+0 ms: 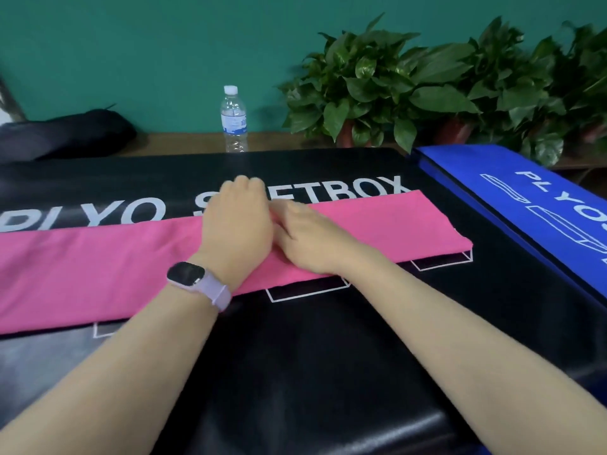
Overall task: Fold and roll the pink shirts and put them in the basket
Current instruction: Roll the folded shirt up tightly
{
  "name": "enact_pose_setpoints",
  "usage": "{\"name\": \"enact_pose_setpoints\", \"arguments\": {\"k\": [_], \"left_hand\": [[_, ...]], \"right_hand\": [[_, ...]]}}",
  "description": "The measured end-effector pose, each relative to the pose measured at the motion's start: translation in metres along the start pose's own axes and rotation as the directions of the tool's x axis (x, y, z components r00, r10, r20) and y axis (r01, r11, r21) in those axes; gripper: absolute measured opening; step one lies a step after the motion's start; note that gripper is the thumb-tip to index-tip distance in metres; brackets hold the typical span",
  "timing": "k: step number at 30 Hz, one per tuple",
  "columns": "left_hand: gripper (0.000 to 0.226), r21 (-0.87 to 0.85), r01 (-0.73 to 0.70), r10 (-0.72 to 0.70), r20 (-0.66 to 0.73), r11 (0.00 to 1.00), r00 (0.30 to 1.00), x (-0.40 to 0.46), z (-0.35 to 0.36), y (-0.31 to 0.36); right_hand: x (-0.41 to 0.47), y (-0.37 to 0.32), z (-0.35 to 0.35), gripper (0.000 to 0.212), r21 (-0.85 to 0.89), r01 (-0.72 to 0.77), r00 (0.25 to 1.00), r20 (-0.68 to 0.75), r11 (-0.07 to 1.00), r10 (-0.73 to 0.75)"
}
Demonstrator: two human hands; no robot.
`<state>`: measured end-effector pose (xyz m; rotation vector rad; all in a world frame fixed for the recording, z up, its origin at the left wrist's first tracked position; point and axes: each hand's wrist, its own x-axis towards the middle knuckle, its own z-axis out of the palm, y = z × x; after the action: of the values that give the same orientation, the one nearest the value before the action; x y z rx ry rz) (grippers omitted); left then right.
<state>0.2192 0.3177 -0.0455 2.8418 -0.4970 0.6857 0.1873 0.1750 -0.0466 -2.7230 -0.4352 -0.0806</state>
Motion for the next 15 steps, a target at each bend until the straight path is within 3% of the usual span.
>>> {"name": "enact_pose_setpoints", "arguments": {"k": [1,5,8,11,15], "left_hand": [[0.019,0.004,-0.026,0.026,0.076,1.000,0.997,-0.012,0.004,0.008],[0.043,-0.167,-0.010,0.058,0.281,0.986,0.958,-0.030,0.016,0.002],[0.080,-0.187,-0.007,0.088,0.428,0.982,0.899,-0.029,0.014,-0.004],[0.096,-0.130,-0.033,0.087,0.441,0.991,0.893,-0.033,0.018,0.000],[0.094,-0.092,-0.044,0.080,0.433,0.995,0.898,-0.031,0.016,0.003]], "right_hand": [[0.000,-0.001,0.008,0.038,-0.017,0.020,0.999,0.029,1.000,-0.019],[-0.005,0.027,0.010,0.063,-0.143,-0.050,0.986,0.151,0.988,0.072],[-0.031,0.098,-0.018,0.069,-0.172,-0.256,0.960,0.073,0.951,0.271],[-0.071,0.178,-0.058,0.069,-0.184,-0.527,0.848,-0.063,0.830,0.526],[-0.078,0.191,-0.058,0.073,-0.268,-0.511,0.857,-0.081,0.817,0.509]]}}
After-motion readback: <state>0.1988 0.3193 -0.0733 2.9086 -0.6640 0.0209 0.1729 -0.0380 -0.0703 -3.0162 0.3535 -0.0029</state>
